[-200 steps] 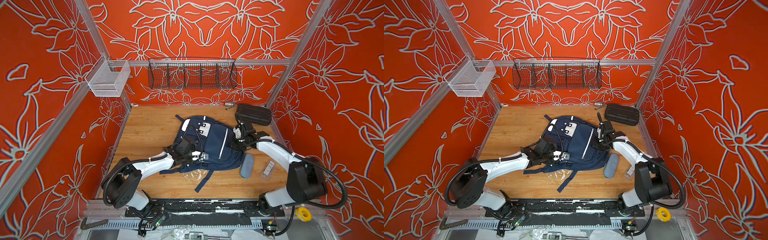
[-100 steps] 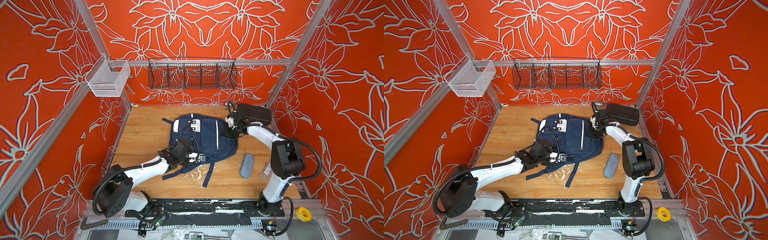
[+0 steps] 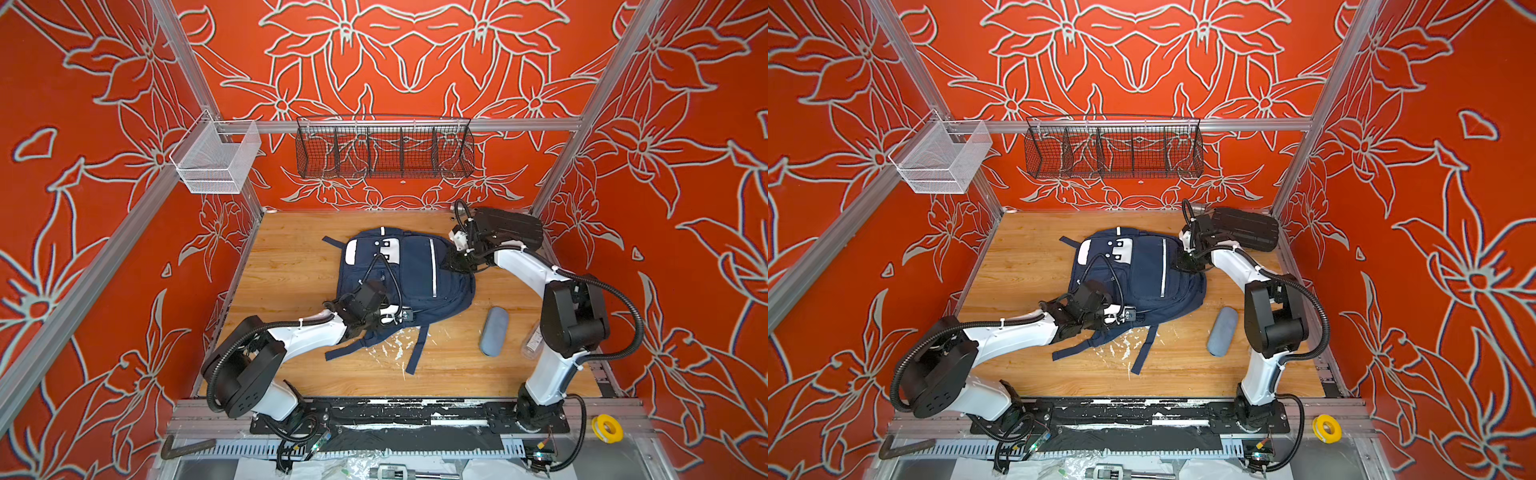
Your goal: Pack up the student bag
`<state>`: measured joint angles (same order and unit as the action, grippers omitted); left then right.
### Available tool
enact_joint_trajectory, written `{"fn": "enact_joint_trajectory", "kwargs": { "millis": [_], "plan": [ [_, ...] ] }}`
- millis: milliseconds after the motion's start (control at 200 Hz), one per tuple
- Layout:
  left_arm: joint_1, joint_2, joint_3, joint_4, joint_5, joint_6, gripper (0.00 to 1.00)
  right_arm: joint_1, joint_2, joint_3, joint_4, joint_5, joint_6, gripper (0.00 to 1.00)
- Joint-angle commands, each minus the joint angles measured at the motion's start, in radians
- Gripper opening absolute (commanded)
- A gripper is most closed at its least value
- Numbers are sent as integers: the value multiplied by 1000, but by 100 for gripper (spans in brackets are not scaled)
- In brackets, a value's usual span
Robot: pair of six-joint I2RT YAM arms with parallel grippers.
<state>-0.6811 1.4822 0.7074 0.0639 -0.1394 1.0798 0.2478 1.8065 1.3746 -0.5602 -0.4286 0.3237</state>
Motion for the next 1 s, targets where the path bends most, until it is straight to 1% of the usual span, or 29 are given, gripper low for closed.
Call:
{"fn": "enact_joint_trajectory", "kwargs": {
  "millis": [0,45,75,135,175,215,280,300,365,485,535,656,801,906,991],
  "plan": [
    [1,18,-31,53,-46,-21,58,3,-7,37,-17,-24,-27,30],
    [2,11,-30,61,-43,-47,65,3,-13,47,-27,-21,-31,33],
    [1,5,-32,56,-31,-51,67,2,-16,53,-32,-22,-33,34],
    [2,1,-38,35,-4,-45,67,3,-22,63,-35,-29,-28,37],
    [1,12,-37,27,-9,-51,63,3,-28,67,-34,-34,-20,38],
    [2,28,-30,23,-27,-62,53,2,-36,71,-32,-38,-11,38],
    [0,33,-18,29,-49,-97,25,2,-50,69,-22,-44,-1,39],
    [3,29,-14,32,-51,-110,18,2,-58,70,-22,-43,1,39],
    [4,15,11,5,-48,-155,0,3,-79,72,-26,-35,0,40],
    [3,-27,95,-120,-25,-281,0,4,-128,93,-76,-2,-18,44],
    [4,-44,147,-193,-9,-379,0,5,-163,95,-91,24,-15,47],
    [7,-54,282,-386,42,-538,0,7,-267,64,-104,111,-15,52],
    [8,-42,376,-516,143,-633,0,9,-381,29,-149,224,-30,56],
    [12,-37,411,-547,185,-699,0,35,-459,-39,-141,243,7,56],
    [18,-38,424,-550,233,-745,0,98,-525,-140,-87,248,30,54]
  ]
}}
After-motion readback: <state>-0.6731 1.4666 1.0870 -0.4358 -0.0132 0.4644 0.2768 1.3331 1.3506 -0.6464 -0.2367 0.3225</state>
